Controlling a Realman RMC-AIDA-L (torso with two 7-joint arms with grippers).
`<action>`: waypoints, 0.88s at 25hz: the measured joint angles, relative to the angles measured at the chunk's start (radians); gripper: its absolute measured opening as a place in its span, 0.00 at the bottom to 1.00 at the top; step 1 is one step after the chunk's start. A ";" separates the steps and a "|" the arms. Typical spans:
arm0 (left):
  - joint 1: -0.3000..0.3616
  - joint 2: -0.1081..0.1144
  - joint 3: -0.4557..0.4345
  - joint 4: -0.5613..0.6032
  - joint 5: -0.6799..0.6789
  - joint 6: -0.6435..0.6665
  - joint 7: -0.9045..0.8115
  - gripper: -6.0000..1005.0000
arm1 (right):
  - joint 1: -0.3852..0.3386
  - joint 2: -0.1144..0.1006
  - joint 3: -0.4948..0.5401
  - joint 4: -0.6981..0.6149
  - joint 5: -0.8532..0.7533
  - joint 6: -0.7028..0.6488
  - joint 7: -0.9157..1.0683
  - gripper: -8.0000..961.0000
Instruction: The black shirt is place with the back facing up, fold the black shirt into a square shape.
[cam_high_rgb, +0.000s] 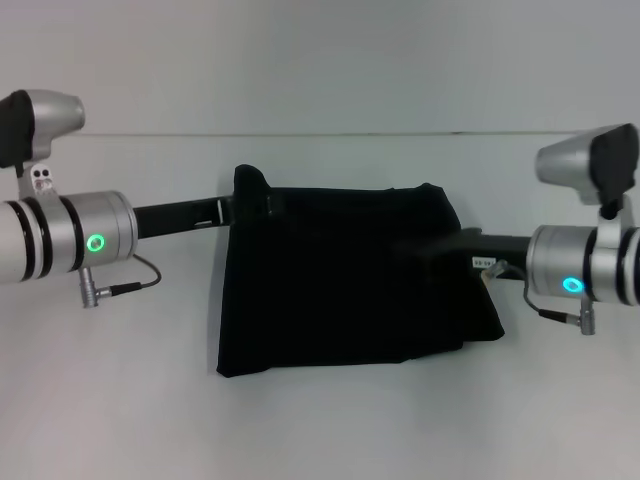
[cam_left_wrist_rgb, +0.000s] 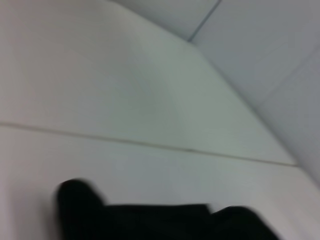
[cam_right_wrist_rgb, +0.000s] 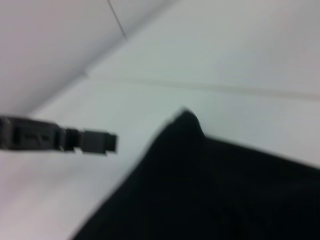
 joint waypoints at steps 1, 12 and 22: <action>0.002 0.001 -0.001 0.005 -0.018 0.024 0.011 0.71 | -0.006 -0.005 0.012 -0.004 0.018 -0.020 -0.010 0.02; 0.009 -0.013 0.009 -0.030 -0.102 0.084 0.409 0.71 | -0.062 -0.061 0.165 -0.077 0.035 -0.187 -0.010 0.02; 0.017 -0.031 0.017 -0.088 -0.109 -0.081 0.728 0.71 | -0.086 -0.091 0.239 -0.079 0.035 -0.272 -0.008 0.02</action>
